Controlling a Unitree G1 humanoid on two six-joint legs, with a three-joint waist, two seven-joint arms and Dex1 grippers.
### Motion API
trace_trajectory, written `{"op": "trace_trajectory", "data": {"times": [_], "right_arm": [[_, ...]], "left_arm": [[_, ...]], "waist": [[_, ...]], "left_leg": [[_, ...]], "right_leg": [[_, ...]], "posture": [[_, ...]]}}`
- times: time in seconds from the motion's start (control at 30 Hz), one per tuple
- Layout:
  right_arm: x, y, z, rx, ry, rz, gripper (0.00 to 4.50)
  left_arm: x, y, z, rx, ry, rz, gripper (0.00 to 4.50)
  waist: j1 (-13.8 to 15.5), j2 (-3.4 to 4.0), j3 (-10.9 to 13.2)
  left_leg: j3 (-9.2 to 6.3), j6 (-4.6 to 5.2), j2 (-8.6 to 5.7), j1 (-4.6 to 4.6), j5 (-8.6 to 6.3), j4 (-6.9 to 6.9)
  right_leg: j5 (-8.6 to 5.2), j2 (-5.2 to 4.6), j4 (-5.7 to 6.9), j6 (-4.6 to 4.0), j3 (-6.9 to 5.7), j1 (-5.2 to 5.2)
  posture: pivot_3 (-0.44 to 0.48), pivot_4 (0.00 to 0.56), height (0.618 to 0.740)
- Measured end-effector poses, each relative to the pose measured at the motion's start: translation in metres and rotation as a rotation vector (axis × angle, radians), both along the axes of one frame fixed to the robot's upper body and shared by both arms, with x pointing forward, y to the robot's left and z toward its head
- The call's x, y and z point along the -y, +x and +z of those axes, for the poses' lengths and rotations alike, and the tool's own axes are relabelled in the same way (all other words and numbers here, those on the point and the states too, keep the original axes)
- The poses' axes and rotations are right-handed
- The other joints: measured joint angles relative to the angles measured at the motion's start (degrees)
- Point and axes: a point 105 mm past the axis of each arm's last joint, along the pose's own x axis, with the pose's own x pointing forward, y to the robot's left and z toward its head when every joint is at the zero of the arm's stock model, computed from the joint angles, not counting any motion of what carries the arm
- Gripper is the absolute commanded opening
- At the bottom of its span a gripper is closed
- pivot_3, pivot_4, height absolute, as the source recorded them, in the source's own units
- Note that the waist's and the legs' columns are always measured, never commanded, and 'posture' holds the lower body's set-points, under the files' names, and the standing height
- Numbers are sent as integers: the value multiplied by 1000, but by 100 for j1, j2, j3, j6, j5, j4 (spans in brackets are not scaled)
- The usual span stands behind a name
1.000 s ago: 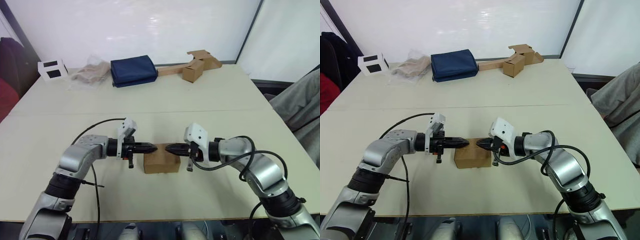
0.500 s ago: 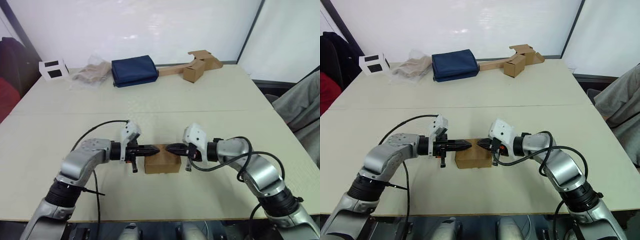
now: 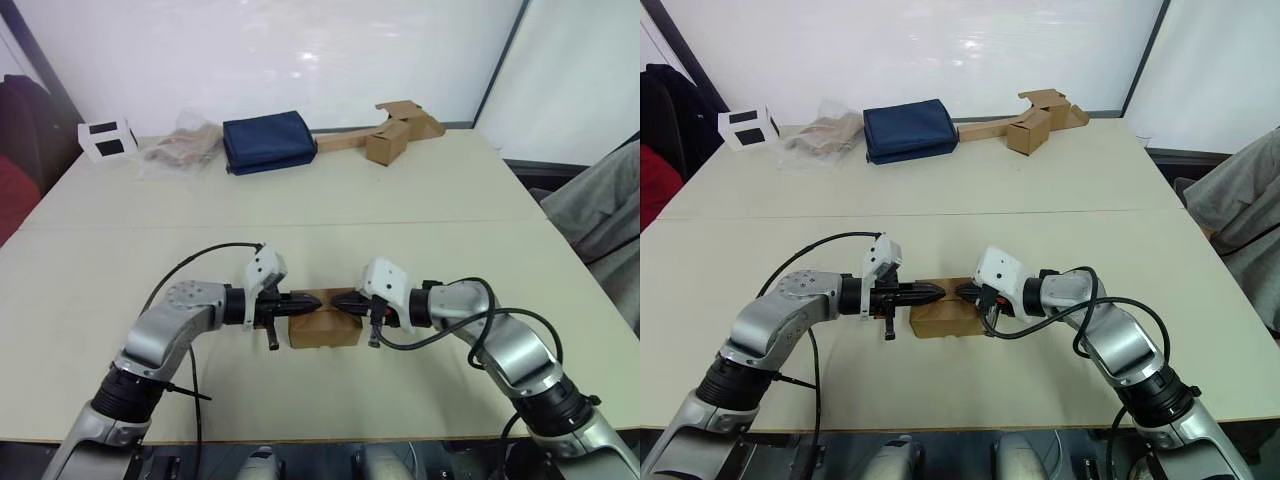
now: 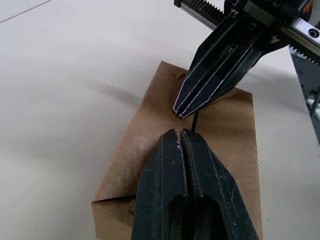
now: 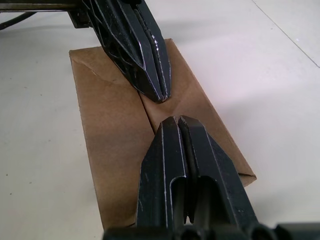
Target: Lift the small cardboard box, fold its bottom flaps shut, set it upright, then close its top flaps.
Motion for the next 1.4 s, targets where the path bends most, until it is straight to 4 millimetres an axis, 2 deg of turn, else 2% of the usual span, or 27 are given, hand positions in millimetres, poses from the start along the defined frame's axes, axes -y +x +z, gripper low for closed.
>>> {"op": "trace_trajectory", "data": {"times": [0.1, 0.23, 0.3, 0.37, 0.5, 0.63, 0.9, 1.4], "right_arm": [[2, 2, 7, -11, 66, -18, 0], [11, 5, 28, -23, 193, -54, 0], [16, 5, 37, -24, 240, -70, 0], [22, 5, 43, -30, 275, -93, 0], [51, -2, 38, -106, 328, -188, 0], [75, -11, 29, -164, 327, -264, 0], [109, -26, -14, -271, 222, -377, 0], [124, -22, -25, -265, 190, -403, 0]], "left_arm": [[-7, 4, 9, -25, -61, 47, 57], [-27, 11, 44, 12, -193, 132, 57], [-38, 12, 50, 27, -198, 160, 57], [-54, 11, 45, 3, -167, 206, 57], [-95, 0, 9, -99, -48, 335, 57], [-116, -15, -13, -185, 27, 383, 57], [-121, -32, -18, -250, -17, 397, 57], [-129, -46, -28, -328, -67, 453, 57]], "waist": [[-5, 0, 0], [0, 0, 0], [0, 0, 0], [-7, 0, 0], [0, 1, 1], [40, 1, 1], [-7, 1, 1], [15, 1, 1]], "left_leg": [[0, 0, 1, -1, 0, 0], [-1, 0, 1, -2, 0, 0], [0, 0, 1, -2, 0, -1], [1, 0, 1, -1, 0, -4], [1, 1, 2, -2, 0, -10], [1, 0, 1, -2, 0, -6], [5, 1, 4, 3, -1, -9], [6, 1, 4, 4, -1, -8]], "right_leg": [[0, 0, 2, 0, 0, -2], [0, -1, 0, 0, 0, -2], [0, -1, 0, 0, 0, -2], [0, -1, -1, 0, 1, -3], [0, -1, -10, 0, 2, -3], [0, -3, -10, 0, 0, 3], [0, 1, -10, -1, 2, 3], [0, -2, -12, -1, 3, 6]], "posture": [[0, 150, 740], [0, 150, 740], [0, 150, 740], [0, 150, 740], [0, 150, 740], [0, 150, 740], [0, 150, 740], [0, 150, 740]]}}
